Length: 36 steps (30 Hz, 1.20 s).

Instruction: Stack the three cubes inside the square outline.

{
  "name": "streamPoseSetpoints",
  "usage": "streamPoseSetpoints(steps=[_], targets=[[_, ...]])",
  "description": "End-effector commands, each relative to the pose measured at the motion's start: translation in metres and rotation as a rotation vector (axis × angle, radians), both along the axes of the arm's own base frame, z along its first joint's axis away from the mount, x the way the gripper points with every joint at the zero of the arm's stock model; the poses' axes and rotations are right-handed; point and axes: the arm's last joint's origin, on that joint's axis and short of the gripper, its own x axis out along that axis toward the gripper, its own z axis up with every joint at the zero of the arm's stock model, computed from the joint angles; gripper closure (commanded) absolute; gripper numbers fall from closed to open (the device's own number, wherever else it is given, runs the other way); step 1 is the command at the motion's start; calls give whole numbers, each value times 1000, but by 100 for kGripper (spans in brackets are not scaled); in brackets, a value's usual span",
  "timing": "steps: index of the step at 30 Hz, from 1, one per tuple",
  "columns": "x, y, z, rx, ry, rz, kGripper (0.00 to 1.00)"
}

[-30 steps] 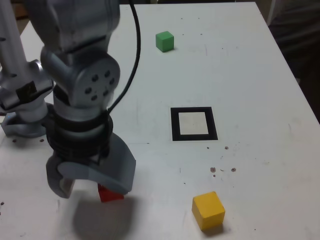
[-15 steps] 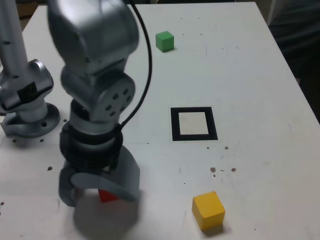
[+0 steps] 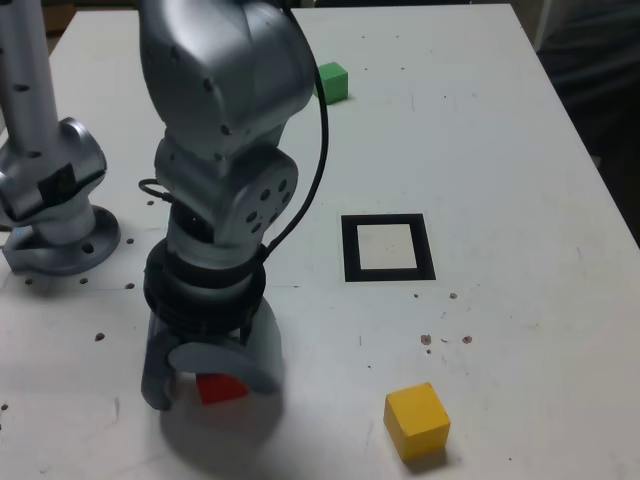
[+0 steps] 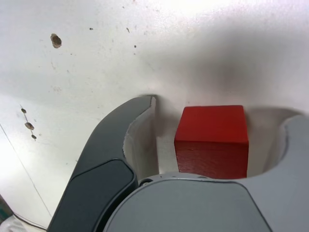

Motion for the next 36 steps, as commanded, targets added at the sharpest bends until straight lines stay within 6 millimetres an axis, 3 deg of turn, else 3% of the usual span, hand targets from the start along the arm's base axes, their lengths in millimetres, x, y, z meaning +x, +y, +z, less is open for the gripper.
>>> streamPoseSetpoints(steps=[1,4,7,26,36], targets=[[1,-1,-1,10,2,6,47],[3,-1,0,17,-9,6,63],[5,-2,0,22,-20,5,70],[10,-2,9,67,-75,-22,71],[27,10,23,88,-114,-119,71]])
